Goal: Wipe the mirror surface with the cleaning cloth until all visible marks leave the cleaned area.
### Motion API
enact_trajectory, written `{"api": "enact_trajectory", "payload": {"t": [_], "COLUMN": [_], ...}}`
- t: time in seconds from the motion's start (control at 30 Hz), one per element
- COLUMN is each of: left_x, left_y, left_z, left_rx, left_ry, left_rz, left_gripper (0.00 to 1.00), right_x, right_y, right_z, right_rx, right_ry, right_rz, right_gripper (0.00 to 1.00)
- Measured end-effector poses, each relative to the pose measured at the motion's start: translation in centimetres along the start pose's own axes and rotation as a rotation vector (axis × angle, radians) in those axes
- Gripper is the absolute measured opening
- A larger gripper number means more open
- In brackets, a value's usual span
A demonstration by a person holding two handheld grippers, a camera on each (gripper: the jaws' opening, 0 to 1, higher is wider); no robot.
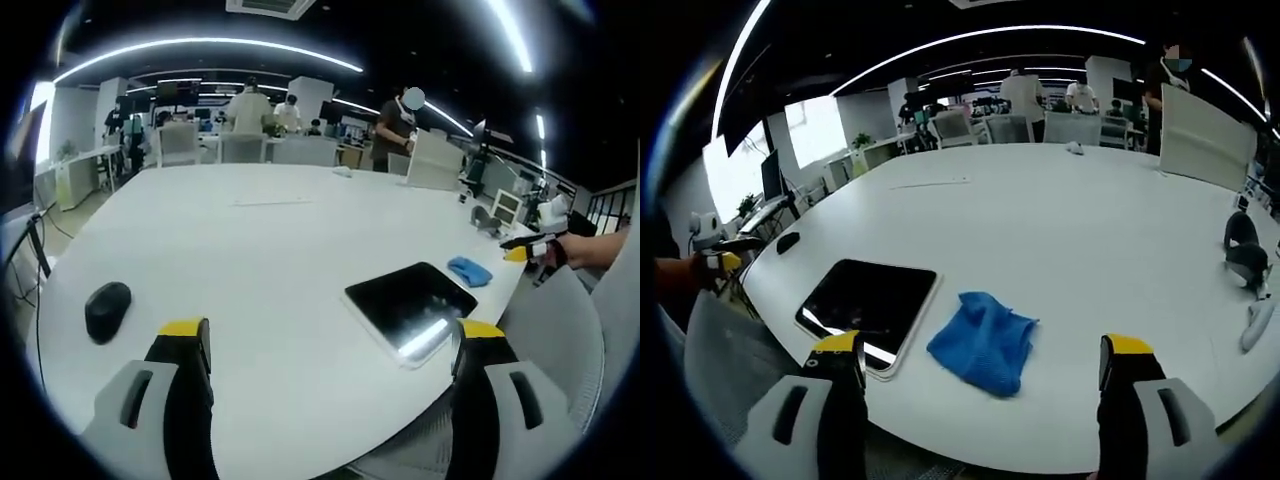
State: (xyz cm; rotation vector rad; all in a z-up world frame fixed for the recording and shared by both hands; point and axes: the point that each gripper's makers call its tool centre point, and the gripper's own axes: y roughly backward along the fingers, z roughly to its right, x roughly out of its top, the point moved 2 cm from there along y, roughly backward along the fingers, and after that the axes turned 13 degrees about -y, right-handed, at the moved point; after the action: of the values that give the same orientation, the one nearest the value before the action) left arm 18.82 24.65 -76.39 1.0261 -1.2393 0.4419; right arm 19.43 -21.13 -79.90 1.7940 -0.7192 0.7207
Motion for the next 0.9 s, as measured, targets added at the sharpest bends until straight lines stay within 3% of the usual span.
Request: {"api": "enact_trajectory", "payload": {"t": [0.9], "left_x": [0.12], "left_y": [-0.69], "left_z": [0.02], "left_rx": [0.002], "left_ry": [0.002], "left_rz": [-0.003], "left_gripper": [0.99], "right_x": [0.37], "right_y": [0.08], "right_z": [0.36], "right_rx": [-0.013], "right_ry": [0.008], "right_rz": [-0.002], "right_gripper": [0.95]}}
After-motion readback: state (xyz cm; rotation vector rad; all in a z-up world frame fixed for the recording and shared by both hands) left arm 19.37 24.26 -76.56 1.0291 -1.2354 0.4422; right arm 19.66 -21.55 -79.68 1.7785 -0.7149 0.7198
